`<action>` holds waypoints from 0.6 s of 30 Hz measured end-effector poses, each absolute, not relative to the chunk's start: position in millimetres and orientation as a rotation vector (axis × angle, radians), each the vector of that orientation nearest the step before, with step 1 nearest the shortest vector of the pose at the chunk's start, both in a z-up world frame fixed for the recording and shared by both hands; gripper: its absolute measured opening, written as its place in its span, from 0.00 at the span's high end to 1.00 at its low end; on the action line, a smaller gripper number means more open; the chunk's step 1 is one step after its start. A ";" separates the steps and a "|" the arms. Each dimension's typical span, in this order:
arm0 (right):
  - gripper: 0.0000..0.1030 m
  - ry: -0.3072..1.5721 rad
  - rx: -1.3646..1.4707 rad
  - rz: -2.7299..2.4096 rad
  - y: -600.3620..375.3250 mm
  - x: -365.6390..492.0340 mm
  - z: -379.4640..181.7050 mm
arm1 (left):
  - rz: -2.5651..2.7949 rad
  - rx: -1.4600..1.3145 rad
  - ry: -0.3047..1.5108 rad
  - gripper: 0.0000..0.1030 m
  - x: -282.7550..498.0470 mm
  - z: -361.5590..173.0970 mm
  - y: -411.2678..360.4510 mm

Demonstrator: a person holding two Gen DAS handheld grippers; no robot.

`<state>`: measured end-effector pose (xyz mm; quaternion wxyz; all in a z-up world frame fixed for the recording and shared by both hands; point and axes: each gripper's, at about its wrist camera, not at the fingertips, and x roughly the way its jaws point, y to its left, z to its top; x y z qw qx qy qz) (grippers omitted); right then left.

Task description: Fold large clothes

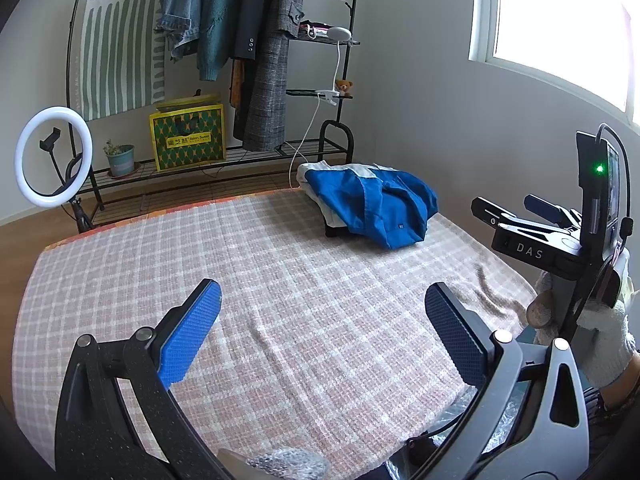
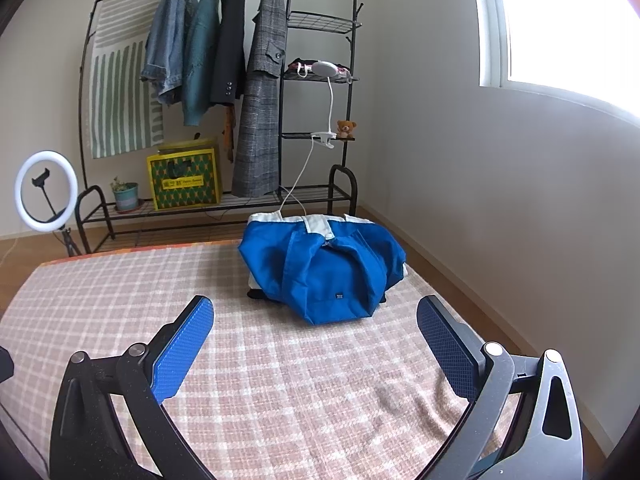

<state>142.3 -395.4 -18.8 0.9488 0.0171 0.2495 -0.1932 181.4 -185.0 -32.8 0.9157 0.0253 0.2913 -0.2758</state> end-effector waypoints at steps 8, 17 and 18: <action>0.02 0.510 0.037 -0.394 -396.8 142.0 -20.1 | -0.567 0.051 0.599 0.00 180.8 -32.3 -185.8; 0.02 0.513 0.036 -0.393 -395.8 141.3 -21.1 | -0.564 0.050 0.599 0.00 180.0 -32.6 -187.2; 0.02 0.513 0.037 -0.393 -395.7 141.2 -21.2 | -0.562 0.049 0.598 0.00 180.0 -32.6 -187.2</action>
